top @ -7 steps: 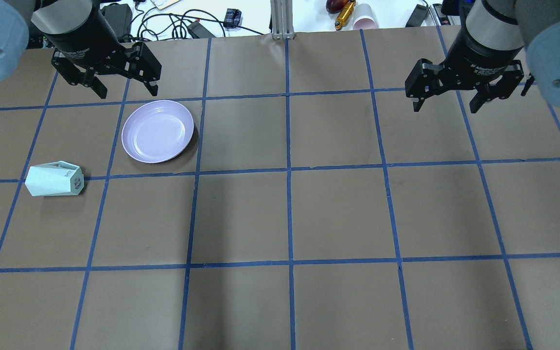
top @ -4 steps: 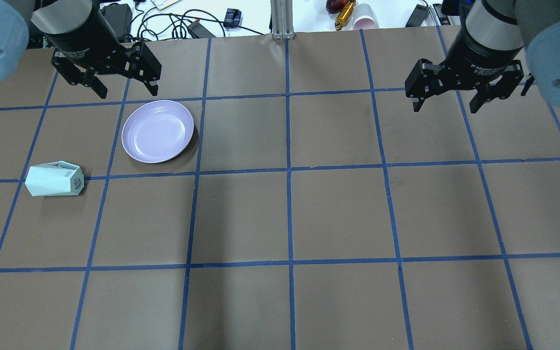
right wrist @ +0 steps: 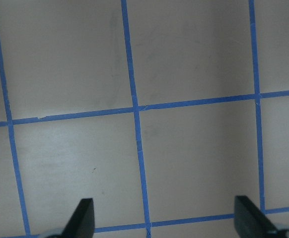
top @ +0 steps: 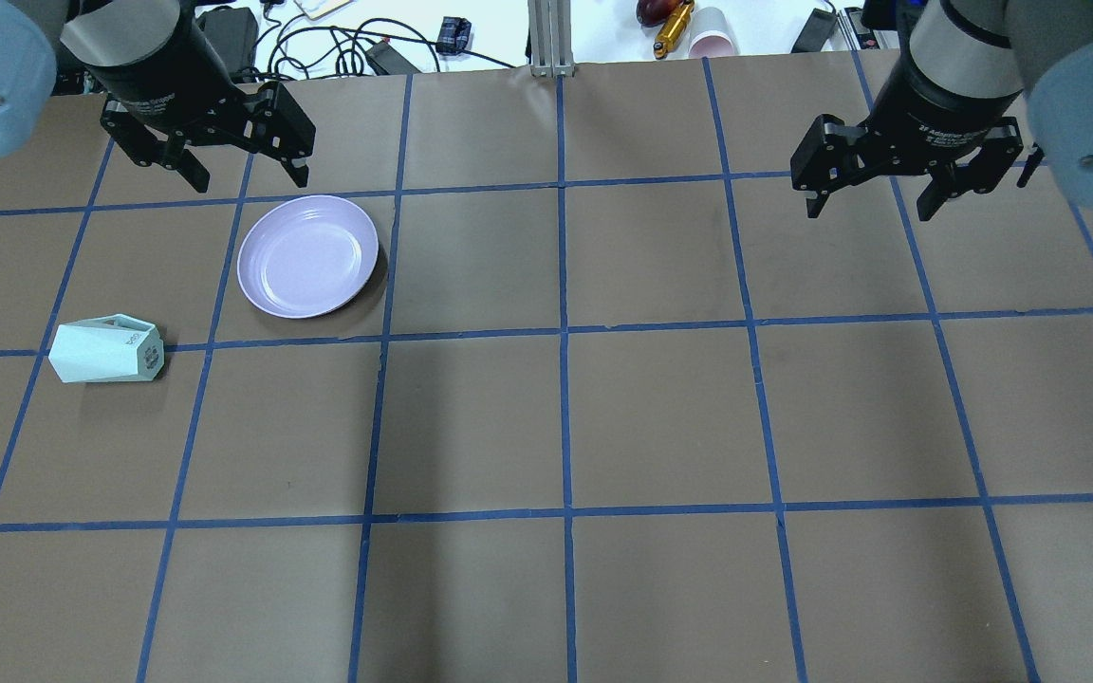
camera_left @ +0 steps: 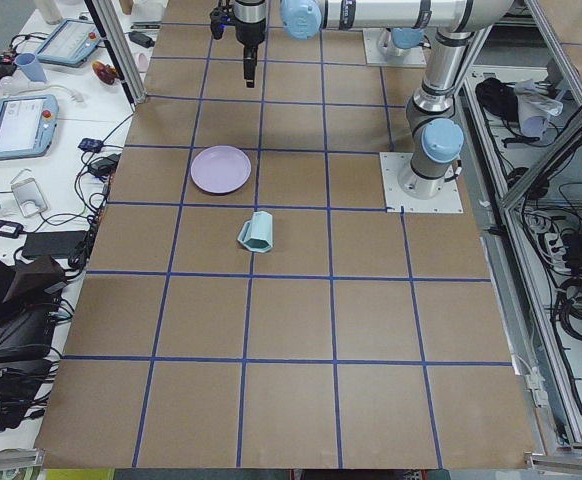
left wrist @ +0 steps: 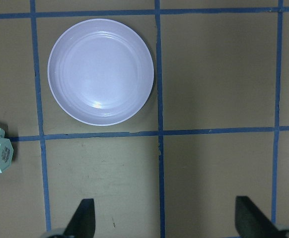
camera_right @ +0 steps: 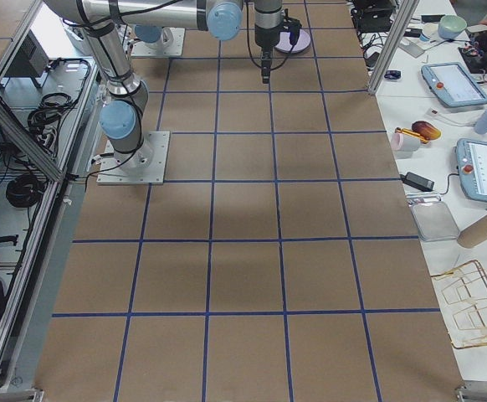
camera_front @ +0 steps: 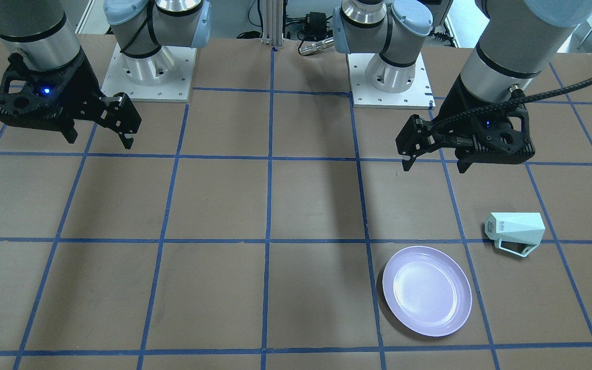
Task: Flip cup and place on plate
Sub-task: 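Swing the left gripper down and around toward the mint-green mug's open end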
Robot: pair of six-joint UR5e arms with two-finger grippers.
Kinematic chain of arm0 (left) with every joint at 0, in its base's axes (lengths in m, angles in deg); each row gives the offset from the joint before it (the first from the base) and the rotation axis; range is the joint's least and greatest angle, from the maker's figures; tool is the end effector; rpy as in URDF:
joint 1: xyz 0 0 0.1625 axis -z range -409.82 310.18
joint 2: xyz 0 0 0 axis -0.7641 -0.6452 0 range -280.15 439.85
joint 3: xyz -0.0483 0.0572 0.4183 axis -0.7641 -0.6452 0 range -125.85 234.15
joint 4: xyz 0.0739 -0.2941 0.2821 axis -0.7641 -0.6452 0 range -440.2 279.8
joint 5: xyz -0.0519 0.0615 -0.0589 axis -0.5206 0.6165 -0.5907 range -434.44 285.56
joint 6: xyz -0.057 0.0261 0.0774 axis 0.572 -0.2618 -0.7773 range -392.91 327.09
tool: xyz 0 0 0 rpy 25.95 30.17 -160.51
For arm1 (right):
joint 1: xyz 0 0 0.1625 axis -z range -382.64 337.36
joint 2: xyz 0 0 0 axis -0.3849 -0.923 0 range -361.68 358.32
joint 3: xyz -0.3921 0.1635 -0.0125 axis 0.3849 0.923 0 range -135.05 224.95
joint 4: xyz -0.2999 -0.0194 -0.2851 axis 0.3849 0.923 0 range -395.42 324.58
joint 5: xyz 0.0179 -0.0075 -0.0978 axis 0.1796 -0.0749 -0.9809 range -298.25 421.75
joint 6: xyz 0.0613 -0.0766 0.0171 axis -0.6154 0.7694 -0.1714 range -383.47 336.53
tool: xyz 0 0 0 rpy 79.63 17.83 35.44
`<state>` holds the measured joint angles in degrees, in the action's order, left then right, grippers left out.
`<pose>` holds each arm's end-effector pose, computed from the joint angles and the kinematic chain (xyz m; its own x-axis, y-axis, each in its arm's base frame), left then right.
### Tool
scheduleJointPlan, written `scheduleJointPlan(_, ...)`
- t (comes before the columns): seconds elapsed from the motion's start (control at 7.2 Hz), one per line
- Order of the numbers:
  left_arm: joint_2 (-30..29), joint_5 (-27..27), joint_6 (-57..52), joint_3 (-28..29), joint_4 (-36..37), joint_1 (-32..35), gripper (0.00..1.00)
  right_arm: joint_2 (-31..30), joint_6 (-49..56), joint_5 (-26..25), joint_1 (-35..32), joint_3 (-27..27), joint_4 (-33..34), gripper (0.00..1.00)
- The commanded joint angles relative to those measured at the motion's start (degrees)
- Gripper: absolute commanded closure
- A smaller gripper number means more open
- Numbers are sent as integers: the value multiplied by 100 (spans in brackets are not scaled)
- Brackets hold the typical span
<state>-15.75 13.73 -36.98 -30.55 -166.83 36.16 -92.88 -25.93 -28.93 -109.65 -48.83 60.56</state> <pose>-0.0984 -0.5468 0.4893 -0.9996 0.0026 0.0279 0.0010 0.9984 -0.0557 0.1065 -0.4946 0.4762 -0.9954 0.0955 0.0093 0.0948 0.9937 -0.0597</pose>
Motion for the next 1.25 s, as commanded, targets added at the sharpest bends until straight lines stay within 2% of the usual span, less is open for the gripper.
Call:
scheduleJointPlan(0.0,58,-90,-677,14,-56,-518,0,-3,0,-2,0,0,0,0)
scheduleJointPlan(0.28,94,-196,-1337,23,-248,-1150,0,-3,0,-2,0,0,0,0)
scheduleJointPlan(0.42,68,-248,-2073,-3,-432,-1702,0,-3,0,-2,0,0,0,0)
scheduleJointPlan(0.56,-55,-649,-2898,-21,-469,-2299,0,-3,0,-2,0,0,0,0)
scheduleJointPlan(0.97,-511,-811,-4186,-65,-452,-3356,0,-3,0,-2,0,0,0,0)
scheduleJointPlan(1.11,-678,-950,-4259,-12,-452,-3708,0,-3,0,-2,0,0,0,0)
